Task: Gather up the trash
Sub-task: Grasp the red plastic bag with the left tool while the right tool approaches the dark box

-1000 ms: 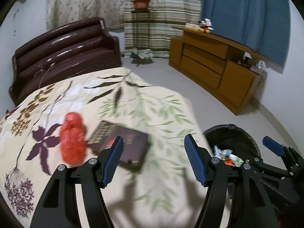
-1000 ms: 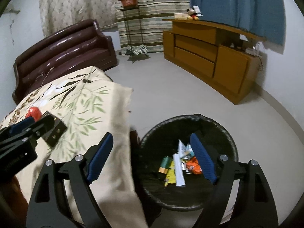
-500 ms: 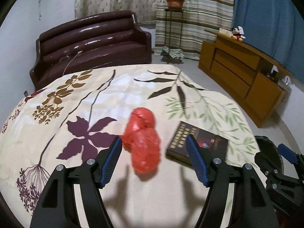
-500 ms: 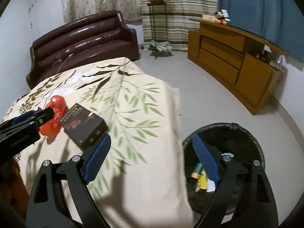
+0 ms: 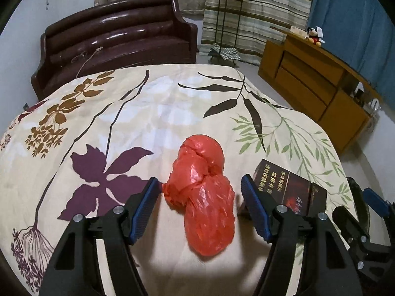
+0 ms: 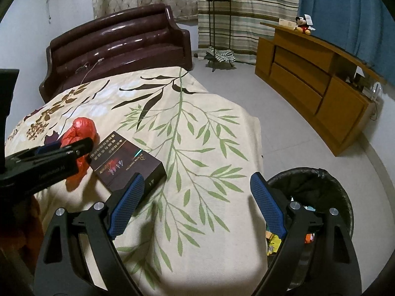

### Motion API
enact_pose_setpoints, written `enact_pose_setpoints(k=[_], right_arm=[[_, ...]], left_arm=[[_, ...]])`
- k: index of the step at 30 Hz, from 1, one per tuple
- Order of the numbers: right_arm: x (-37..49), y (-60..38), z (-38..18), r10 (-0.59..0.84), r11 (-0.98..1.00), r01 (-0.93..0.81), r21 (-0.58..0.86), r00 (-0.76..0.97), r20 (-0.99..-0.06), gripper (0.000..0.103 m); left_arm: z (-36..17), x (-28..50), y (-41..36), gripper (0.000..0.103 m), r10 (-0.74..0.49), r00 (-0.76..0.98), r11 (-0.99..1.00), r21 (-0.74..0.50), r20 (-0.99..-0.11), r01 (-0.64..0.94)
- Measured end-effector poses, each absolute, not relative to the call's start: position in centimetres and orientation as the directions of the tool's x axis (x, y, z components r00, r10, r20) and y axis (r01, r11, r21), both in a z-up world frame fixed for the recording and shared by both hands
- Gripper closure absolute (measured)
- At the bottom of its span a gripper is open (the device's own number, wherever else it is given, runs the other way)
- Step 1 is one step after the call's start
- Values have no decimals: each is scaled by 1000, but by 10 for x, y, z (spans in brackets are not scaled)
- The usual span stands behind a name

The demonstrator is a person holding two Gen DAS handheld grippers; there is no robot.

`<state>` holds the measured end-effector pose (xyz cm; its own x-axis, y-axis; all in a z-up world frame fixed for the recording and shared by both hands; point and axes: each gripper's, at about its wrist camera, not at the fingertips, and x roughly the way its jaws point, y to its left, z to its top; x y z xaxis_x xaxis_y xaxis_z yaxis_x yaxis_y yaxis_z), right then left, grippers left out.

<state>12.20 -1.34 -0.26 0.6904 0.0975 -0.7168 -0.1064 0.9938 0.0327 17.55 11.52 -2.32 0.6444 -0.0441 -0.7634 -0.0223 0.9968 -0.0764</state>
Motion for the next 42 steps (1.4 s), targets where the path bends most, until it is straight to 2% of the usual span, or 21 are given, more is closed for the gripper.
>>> enact_pose_setpoints(k=[4,8,42], right_arm=[[124,-10,-4,101,993,-116,29,686,-720,17],[127,-6,-6,107,992,-125,29,681,-725,17],[150,47,-10,244,950,-304,66,594,-766,16]], left_arm=[[-26,177,118,57,-64,637,995,-95,-768,-14],[-26,175,116,62,-61,647,997,-75,-760,5],[-12,140,174,63,-33,662,990,-115,-749,-82]])
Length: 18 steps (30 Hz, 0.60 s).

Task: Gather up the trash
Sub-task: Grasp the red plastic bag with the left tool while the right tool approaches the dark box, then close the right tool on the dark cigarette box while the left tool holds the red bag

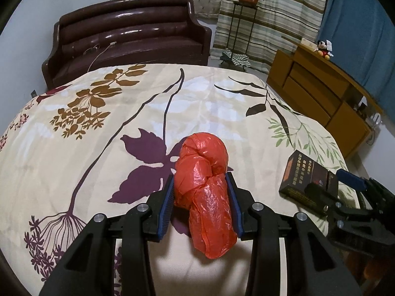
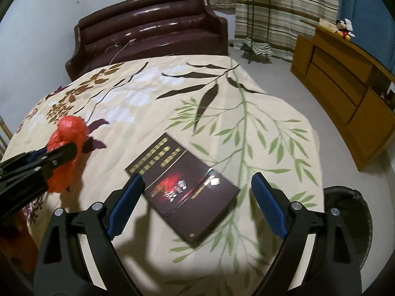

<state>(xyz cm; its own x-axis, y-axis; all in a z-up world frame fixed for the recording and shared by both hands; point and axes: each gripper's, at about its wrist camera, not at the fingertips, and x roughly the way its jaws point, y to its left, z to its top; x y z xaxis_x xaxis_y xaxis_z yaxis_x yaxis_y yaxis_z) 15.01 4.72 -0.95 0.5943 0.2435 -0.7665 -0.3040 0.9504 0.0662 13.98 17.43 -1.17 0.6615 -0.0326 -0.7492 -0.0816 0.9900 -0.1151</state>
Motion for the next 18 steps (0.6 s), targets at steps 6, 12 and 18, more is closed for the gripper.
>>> enact_pose_setpoints(k=[6,12,18], right_arm=[[136,59,-14,259,934,-355,51,569,-781,16],[130,63,-11,260,927,-372,37,571,-778,16],[142,63,-10,244,934,-356,28,579,-778,16]], left_arm=[[-12,139,174,63,-32,662,990,-116,-749,-83],[-12,139,177,63,-29,666,989,-118,-745,-89],[-11,136,181,63,-11,669,989,-106,-743,-101]])
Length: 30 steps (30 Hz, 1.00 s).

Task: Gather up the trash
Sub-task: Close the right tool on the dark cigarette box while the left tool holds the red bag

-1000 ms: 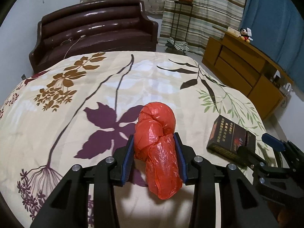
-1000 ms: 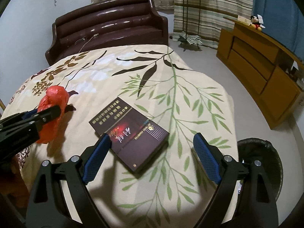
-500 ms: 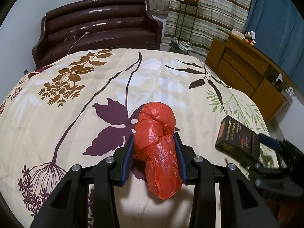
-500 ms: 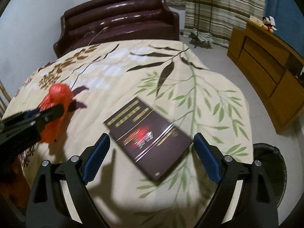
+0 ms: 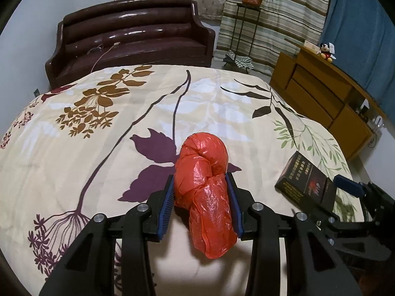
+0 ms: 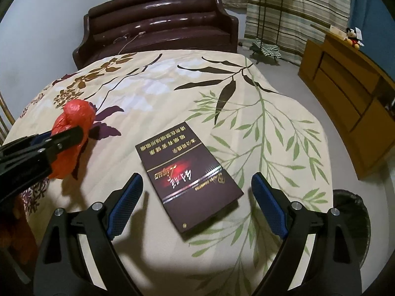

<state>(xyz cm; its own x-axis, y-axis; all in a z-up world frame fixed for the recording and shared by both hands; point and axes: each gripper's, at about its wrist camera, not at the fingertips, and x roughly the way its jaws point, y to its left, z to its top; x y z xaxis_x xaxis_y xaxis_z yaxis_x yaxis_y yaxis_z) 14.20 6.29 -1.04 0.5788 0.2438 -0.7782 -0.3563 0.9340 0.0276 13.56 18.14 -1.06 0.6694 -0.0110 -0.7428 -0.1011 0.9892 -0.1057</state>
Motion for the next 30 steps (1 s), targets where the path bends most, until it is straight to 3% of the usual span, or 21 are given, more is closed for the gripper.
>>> enact_pose_setpoints(k=[5,7,15,27,29,30], right_arm=[[149,68,-13,231,935,-355,12,579,-782,17],[151,66,-13,226,939,-342,17,580,-783,27],[146,64,-15,205,952,-306,26,569,-797,36],[155,68,-16,215,950,-309,40,557,-802,29],[156,68,-18,206,952,-305,32,557,-805,32],[156,68,-18,205,952,-305,32,556,-805,39]], left_arm=[[-11,134,184,63,0,667,990,-96,-745,-106],[-13,132,185,63,-2,665,990,-96,-747,-105],[-15,130,183,63,-11,659,990,-100,-752,-98],[-18,127,180,63,-17,655,991,-102,-756,-92],[-19,127,180,63,-18,655,991,-102,-756,-91],[-19,127,180,63,-18,654,991,-102,-756,-91]])
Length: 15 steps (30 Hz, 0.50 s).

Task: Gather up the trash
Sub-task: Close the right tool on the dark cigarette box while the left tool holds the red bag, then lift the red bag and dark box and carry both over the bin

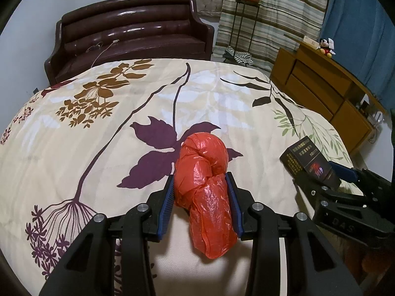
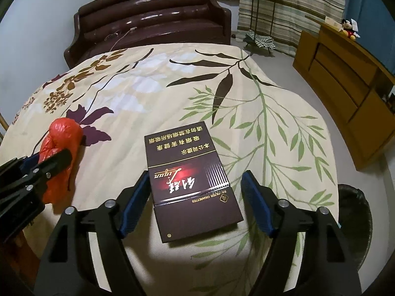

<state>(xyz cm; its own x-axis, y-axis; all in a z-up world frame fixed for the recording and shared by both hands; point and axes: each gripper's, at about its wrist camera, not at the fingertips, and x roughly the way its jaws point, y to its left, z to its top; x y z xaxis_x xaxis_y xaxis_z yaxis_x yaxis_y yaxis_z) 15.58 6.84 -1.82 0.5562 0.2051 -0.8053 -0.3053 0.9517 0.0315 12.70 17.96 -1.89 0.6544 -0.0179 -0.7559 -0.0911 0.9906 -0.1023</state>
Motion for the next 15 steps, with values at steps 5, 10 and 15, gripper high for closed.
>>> enact_pose_setpoints(k=[5,10,15], right_arm=[[151,70,-19,192,952,-306,12,567,-801,44],[150,70,-20,191,952,-306,8,571,-798,45],[145,68,-19,190,954,-300,9,579,-793,48]], left_arm=[[-19,127,179,63,-16,655,991,-100,-755,-92],[-19,127,179,63,-15,655,991,-99,-755,-92],[-21,125,176,63,-7,660,993,-84,-752,-85]])
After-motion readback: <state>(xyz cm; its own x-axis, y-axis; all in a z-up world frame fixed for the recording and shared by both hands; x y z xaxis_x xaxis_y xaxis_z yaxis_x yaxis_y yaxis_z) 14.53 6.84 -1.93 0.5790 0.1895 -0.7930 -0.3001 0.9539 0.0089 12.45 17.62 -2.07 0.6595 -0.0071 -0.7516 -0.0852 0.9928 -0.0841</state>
